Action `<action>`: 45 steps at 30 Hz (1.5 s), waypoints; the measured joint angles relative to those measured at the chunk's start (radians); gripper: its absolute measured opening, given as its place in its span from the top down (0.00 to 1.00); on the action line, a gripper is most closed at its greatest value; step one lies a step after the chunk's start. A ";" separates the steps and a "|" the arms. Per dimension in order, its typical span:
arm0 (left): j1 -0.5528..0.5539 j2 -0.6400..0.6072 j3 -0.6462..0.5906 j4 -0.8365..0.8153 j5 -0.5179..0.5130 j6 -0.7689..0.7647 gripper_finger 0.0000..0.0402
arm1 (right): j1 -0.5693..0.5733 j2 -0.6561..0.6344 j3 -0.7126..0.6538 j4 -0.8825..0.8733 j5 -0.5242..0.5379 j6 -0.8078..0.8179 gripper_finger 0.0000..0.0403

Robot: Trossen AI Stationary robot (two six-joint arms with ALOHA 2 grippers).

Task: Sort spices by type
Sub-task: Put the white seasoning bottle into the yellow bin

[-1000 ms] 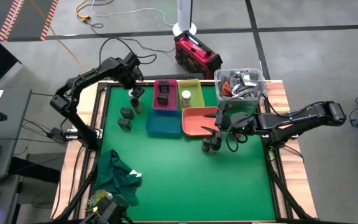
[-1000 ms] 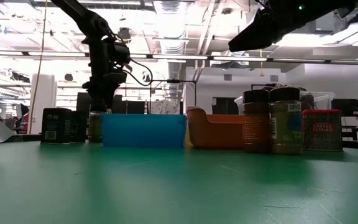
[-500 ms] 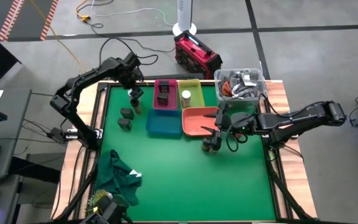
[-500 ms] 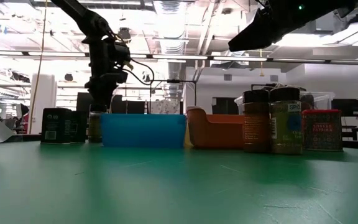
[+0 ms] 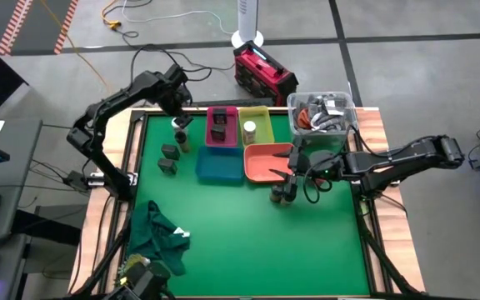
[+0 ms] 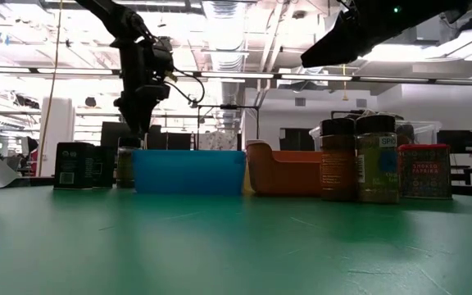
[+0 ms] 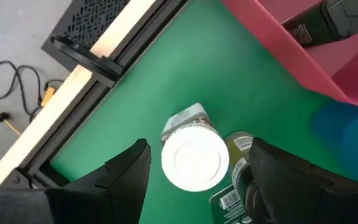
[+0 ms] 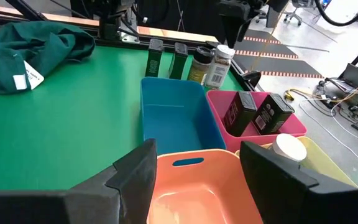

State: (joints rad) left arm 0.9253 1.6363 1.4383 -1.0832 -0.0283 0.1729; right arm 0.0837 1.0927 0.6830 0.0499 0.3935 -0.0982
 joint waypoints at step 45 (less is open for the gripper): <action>0.017 0.003 -0.103 0.092 -0.041 -0.009 0.05 | 0.029 0.000 0.000 0.042 -0.006 -0.015 0.35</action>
State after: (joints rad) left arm 0.9423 1.6394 1.3349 -0.9908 -0.0692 0.1640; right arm 0.1125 1.0931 0.6830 0.0916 0.3870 -0.1131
